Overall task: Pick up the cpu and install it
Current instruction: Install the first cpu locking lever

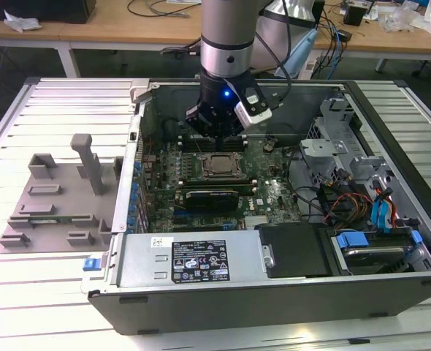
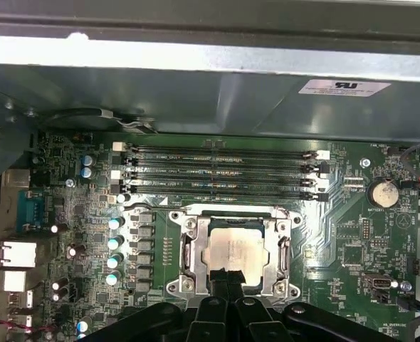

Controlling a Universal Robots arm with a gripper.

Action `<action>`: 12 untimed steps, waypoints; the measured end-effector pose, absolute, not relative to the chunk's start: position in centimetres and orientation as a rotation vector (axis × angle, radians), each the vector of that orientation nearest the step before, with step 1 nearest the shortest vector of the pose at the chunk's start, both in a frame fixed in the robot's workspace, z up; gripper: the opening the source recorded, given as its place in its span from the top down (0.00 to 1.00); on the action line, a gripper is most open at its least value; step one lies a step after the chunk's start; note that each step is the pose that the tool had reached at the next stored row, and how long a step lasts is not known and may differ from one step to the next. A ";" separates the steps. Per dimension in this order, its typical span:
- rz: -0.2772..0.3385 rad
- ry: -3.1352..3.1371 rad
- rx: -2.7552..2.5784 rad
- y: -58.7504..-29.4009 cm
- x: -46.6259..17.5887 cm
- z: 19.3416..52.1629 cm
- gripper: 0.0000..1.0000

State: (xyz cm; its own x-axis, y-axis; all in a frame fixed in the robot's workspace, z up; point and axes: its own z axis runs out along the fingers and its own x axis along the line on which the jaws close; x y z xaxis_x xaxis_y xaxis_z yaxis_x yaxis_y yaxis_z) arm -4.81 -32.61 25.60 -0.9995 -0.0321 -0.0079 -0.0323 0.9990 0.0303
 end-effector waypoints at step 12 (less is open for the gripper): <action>0.047 3.133 -0.051 -32.6 -8.5 25.6 0.89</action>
State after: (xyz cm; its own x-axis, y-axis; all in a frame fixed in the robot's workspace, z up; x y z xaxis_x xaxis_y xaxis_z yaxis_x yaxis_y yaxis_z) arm -8.53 -32.57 25.61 -0.9995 -0.0321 -0.0078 -0.0324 0.9990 0.0302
